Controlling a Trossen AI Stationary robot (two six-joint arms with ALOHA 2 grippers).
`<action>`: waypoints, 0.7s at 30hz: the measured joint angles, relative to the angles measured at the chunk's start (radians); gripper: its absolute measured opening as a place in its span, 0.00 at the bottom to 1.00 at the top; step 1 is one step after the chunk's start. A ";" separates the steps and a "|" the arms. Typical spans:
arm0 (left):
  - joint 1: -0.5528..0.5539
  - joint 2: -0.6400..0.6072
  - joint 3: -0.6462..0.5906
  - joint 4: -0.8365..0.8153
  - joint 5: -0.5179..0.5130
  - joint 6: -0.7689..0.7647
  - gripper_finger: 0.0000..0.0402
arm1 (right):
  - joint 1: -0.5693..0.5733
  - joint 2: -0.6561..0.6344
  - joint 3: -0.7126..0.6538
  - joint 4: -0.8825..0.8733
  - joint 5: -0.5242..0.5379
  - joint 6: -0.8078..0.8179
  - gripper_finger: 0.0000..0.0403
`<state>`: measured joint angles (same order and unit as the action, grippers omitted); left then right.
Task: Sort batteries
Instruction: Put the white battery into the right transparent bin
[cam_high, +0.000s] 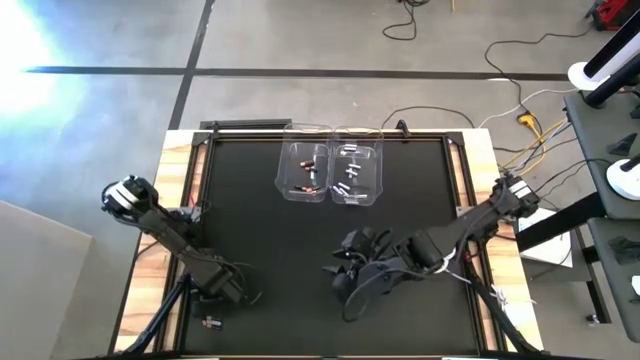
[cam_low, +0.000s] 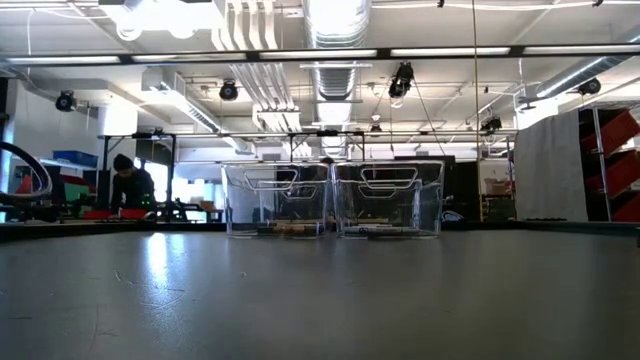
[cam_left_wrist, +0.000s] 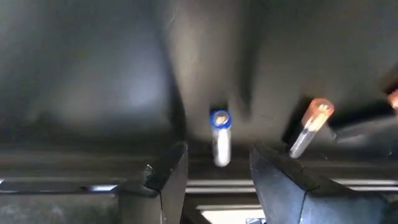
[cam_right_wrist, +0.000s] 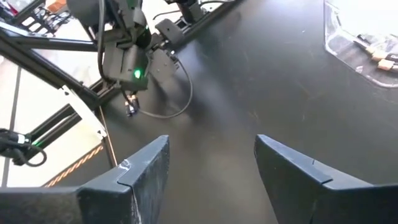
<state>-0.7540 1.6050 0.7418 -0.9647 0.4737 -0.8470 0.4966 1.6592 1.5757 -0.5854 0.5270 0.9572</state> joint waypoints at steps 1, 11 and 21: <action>0.000 0.009 0.000 0.015 0.002 -0.007 0.38 | -0.005 0.000 0.000 0.000 0.000 -0.004 0.56; 0.000 0.139 0.011 0.056 0.050 -0.061 0.38 | -0.039 0.000 0.000 0.000 0.000 -0.032 0.55; -0.002 0.169 0.021 0.031 0.024 -0.048 0.14 | -0.040 -0.008 0.000 0.000 -0.002 -0.033 0.55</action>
<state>-0.7560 1.7744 0.7631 -0.9333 0.4975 -0.8948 0.4564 1.6515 1.5761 -0.5854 0.5251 0.9245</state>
